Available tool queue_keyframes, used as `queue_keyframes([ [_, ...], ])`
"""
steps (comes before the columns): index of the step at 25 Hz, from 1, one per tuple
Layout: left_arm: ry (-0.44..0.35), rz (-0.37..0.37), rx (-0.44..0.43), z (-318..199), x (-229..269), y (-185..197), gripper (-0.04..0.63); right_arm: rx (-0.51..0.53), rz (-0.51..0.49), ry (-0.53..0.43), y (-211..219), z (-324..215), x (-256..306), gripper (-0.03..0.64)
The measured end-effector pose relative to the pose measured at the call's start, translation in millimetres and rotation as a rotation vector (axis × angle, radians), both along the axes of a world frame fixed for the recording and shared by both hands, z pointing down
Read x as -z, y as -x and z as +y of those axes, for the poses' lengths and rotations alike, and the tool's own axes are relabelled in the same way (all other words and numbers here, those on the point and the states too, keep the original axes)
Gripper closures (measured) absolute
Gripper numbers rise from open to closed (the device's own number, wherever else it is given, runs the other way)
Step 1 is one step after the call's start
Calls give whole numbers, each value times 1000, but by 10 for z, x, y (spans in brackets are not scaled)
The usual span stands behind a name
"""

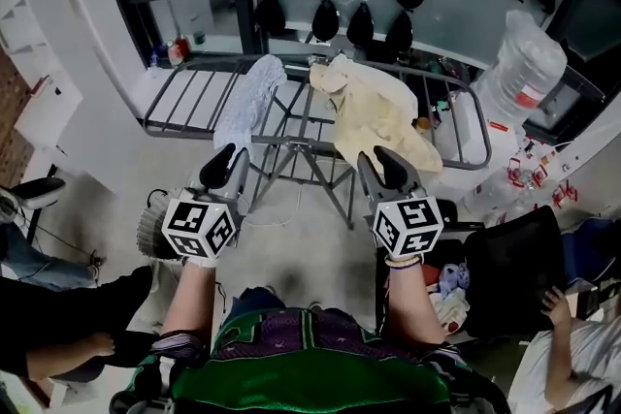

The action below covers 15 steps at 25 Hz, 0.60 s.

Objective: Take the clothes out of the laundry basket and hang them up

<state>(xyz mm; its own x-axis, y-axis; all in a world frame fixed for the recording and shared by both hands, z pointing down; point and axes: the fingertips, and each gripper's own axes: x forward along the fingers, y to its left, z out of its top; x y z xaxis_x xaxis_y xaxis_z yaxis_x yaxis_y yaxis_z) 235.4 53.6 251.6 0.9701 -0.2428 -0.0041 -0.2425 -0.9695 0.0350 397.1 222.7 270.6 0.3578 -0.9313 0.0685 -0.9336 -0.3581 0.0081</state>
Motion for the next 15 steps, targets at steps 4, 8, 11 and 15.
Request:
queue_keyframes([
  [4, -38, 12, -46, -17, 136, -29, 490, -49, 33, -44, 121, 56, 202, 506],
  [8, -45, 38, -63, -94, 247, 18, 554, -82, 48, -74, 222, 62, 314, 556],
  [11, -37, 49, -52, -172, 275, 90, 574, -94, 54, -90, 287, 30, 363, 596],
  [15, -22, 63, -55, -219, 258, 165, 578, -117, 64, -103, 326, 20, 376, 615],
])
